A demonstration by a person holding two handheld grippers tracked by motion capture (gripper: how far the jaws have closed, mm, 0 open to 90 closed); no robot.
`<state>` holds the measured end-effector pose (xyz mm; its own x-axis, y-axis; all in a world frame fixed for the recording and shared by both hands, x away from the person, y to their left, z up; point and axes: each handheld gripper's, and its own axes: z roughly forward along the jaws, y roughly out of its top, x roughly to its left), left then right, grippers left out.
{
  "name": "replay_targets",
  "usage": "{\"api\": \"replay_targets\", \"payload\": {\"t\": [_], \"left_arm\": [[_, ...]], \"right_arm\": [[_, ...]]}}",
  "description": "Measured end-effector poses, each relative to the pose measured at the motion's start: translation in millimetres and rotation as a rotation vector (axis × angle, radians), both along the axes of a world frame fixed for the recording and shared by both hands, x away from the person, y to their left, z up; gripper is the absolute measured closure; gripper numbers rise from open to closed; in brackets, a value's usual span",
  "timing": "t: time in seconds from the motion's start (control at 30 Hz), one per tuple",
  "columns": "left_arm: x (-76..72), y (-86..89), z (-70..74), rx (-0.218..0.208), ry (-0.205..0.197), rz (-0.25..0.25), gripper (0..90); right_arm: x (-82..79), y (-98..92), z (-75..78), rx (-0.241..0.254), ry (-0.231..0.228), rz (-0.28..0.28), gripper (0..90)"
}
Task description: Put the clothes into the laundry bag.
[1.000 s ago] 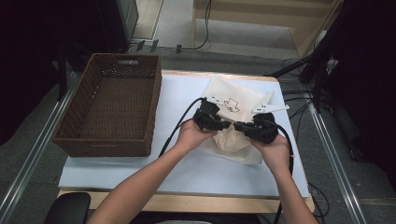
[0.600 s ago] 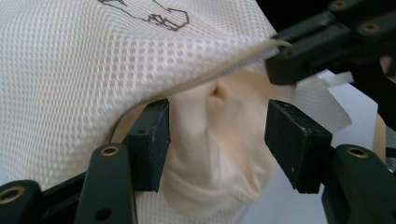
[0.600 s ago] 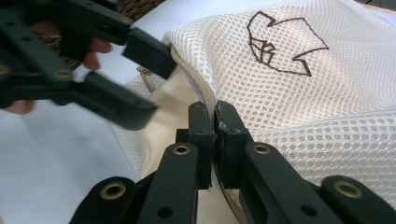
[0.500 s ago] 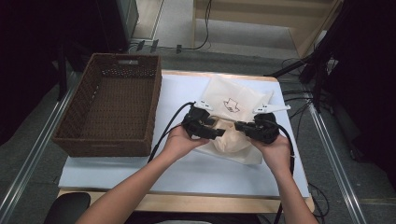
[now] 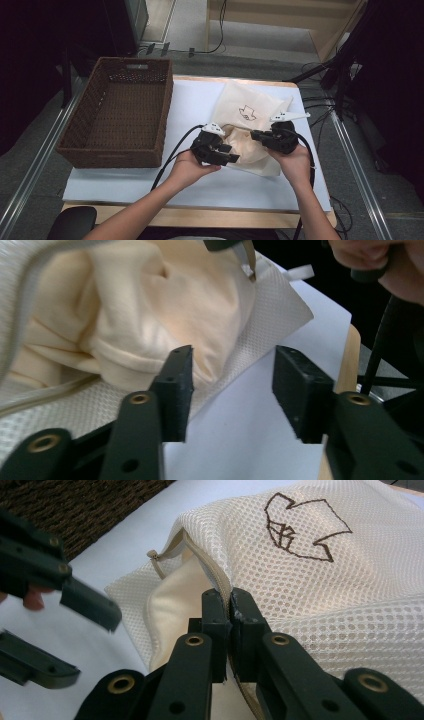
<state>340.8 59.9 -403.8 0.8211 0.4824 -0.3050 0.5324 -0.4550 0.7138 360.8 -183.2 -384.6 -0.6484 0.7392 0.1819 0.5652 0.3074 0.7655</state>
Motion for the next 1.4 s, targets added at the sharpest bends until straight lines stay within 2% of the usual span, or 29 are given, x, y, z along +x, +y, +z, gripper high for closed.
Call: {"api": "replay_targets", "payload": {"t": [0.1,0.17,0.3,0.37,0.5,0.6,0.8,1.03,1.17,1.27,1.4], "left_arm": [[0.6,-5.1,-6.9,0.0,0.011,-0.003,63.2],[1.1,-8.9,-9.8,-0.004,0.013,0.004,64.6],[-0.8,-18.5,-15.6,0.003,0.007,-0.014,71.1],[-3.1,-22.5,-18.3,0.021,-0.01,-0.029,73.9],[-7.0,-29.4,-24.8,0.019,-0.027,-0.046,83.4],[-7.2,-34.3,-31.3,0.037,-0.032,-0.055,90.0],[0.3,-42.7,-43.2,0.07,-0.055,-0.009,90.0],[18.7,-49.6,-51.4,0.074,-0.09,0.056,90.0],[26.8,-51.8,-54.5,0.083,-0.088,0.078,90.0],[33.2,-53.4,-58.9,0.111,-0.085,0.091,90.0],[39.5,-55.0,-62.6,0.098,-0.07,0.121,90.0]], "right_arm": [[-0.2,0.2,0.2,-0.001,-0.001,0.001,87.5],[0.0,0.0,0.4,-0.001,-0.005,0.001,87.5],[-0.5,0.0,1.0,0.001,-0.003,-0.001,87.5],[-0.5,0.0,0.8,0.0,-0.004,0.001,87.5],[-0.8,0.2,1.1,0.002,-0.002,0.0,87.5],[-0.7,0.5,1.1,0.002,-0.006,0.003,87.5],[-0.7,1.0,1.6,0.003,-0.008,0.004,87.5],[-1.3,2.3,1.9,0.001,-0.005,0.011,87.4],[-1.4,2.6,1.8,0.002,-0.003,0.014,87.5],[-1.3,3.4,1.2,0.001,-0.006,0.02,87.5],[-1.6,4.6,0.5,0.002,-0.001,0.02,87.5]]}}
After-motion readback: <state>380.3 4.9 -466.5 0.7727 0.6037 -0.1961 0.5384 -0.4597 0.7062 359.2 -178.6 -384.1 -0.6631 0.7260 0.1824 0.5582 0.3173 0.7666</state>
